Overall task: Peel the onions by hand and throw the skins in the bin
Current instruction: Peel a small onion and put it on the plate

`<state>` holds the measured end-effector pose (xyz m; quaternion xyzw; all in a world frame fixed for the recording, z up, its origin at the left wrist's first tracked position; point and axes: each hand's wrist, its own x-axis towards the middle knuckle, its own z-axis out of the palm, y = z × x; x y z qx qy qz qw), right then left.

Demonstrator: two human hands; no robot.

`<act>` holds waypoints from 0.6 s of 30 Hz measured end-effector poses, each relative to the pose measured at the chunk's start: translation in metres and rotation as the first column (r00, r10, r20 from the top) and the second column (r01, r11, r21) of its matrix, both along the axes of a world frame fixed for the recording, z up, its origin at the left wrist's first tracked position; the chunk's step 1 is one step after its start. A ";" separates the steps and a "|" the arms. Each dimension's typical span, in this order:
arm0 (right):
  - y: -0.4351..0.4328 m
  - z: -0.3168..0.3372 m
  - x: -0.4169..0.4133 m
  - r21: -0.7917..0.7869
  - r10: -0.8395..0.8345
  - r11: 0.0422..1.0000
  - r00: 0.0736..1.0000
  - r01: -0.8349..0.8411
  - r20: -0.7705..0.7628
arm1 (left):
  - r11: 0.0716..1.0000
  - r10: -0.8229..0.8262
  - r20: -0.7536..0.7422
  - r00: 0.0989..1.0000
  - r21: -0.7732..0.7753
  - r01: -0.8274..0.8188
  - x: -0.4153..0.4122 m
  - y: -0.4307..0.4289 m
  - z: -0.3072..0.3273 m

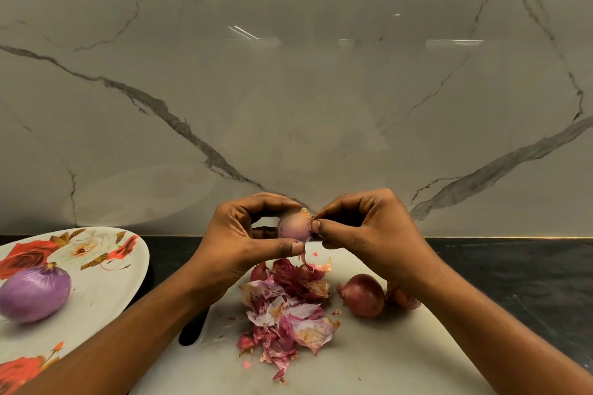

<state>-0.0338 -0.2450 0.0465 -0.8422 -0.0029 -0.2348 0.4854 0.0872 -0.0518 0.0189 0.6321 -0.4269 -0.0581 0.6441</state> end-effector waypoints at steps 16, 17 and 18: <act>0.002 0.001 -0.002 -0.021 -0.005 1.000 0.999 0.006 0.033 | 1.000 0.014 0.023 1.000 0.010 -0.014 0.002 0.000 -0.001; 0.003 0.000 -0.002 -0.037 -0.009 0.999 0.999 0.010 0.034 | 1.000 0.012 0.027 1.000 0.010 -0.012 0.002 0.000 -0.001; 0.003 0.000 -0.002 -0.056 -0.016 0.998 0.999 0.018 0.037 | 1.000 0.006 0.030 1.000 0.010 -0.006 0.001 0.000 -0.002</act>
